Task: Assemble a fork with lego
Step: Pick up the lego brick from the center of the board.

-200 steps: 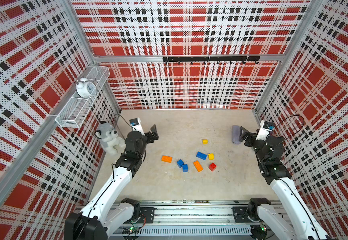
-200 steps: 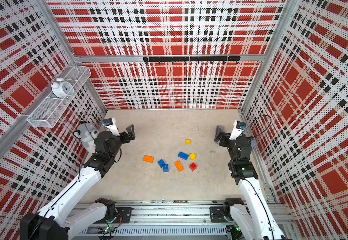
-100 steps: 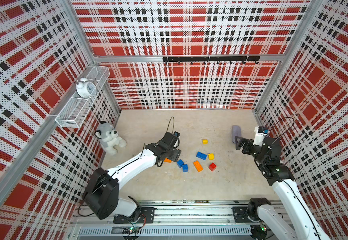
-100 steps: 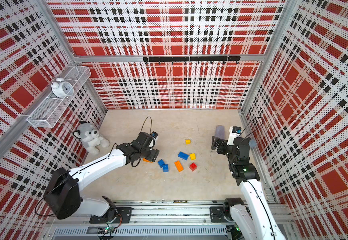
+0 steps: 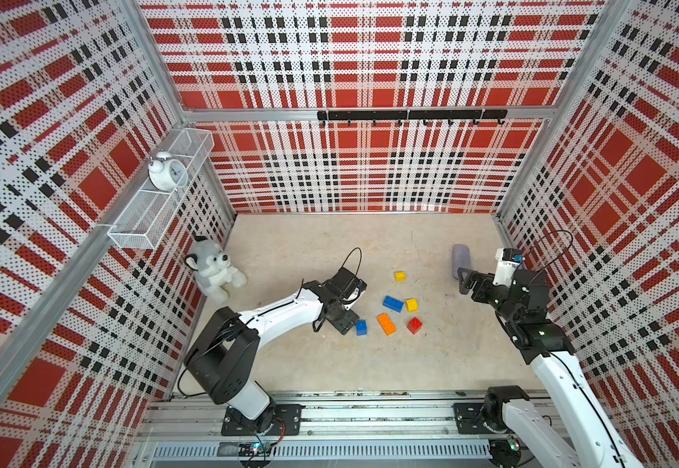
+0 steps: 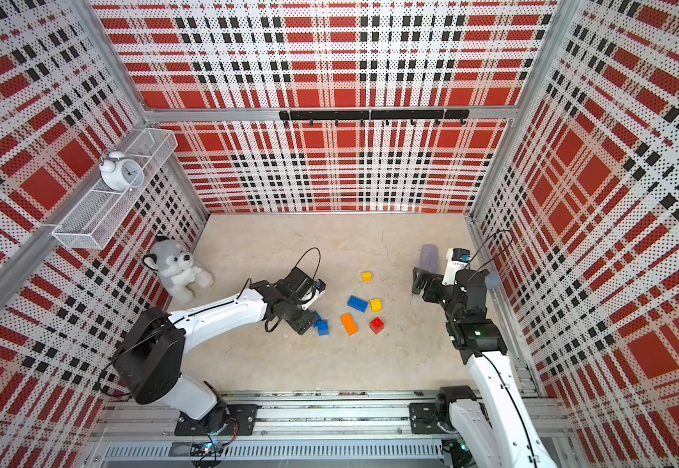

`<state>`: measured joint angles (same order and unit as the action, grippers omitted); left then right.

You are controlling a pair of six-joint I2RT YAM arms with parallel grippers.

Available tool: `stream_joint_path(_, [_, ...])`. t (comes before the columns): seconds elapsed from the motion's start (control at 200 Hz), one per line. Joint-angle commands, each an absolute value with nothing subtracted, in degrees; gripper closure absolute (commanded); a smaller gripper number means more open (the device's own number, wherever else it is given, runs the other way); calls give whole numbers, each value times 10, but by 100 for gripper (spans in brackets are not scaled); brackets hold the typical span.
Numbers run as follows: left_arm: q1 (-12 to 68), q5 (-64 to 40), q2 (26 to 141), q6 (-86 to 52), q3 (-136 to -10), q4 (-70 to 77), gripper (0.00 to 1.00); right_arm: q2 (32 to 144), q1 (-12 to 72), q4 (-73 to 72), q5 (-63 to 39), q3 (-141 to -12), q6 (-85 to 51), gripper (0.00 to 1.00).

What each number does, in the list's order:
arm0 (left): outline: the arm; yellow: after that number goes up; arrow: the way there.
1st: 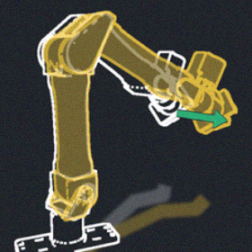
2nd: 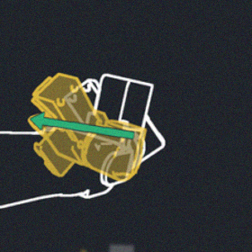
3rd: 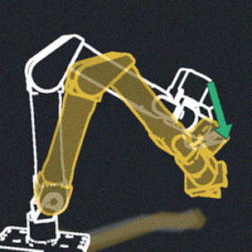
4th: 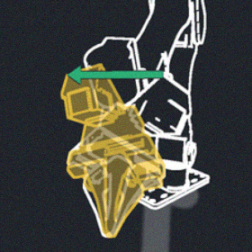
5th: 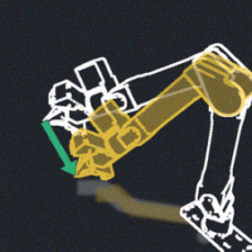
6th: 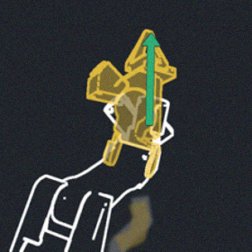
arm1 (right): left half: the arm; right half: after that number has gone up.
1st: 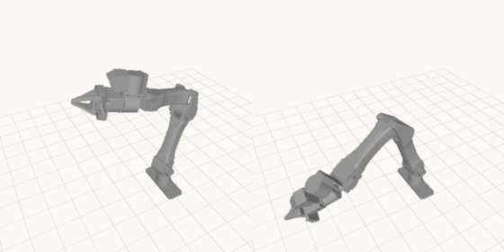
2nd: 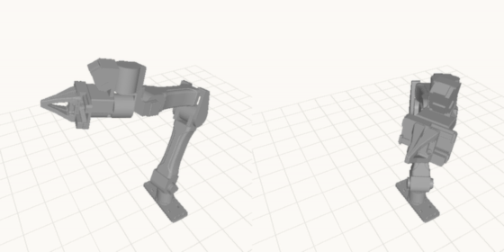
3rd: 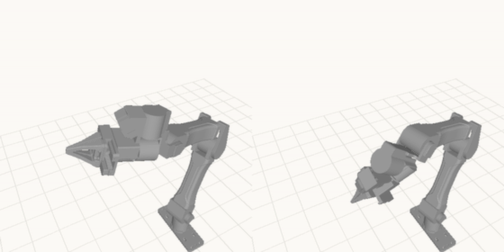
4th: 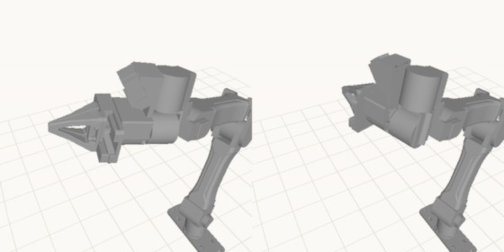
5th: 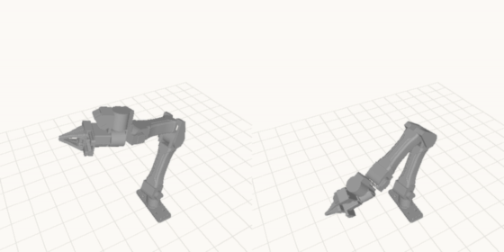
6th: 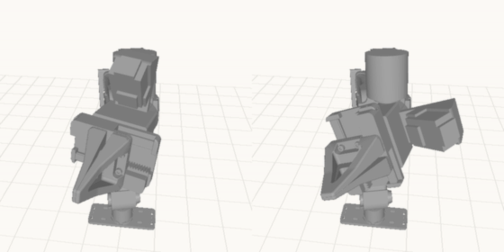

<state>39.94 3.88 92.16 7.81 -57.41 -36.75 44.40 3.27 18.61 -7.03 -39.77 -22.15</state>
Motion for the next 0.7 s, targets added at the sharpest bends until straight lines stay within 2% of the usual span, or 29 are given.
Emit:
stream_joint_path(0.0, [409, 25, 940, 91, -599, -366, 26, 444, 37, 181, -64, -395, -216, 0])
stream_joint_path(0.291, [411, 11, 994, 106, -630, -362, 36, 440, 38, 183, -59, -392, -214, 0])
stream_joint_path(0.581, [410, 5, 1015, 116, -650, -372, 62, 440, 38, 184, -59, -390, -215, 0])
stream_joint_path(0.691, [407, 2, 1020, 122, -675, -375, 69, 441, 37, 185, -60, -391, -216, 0])
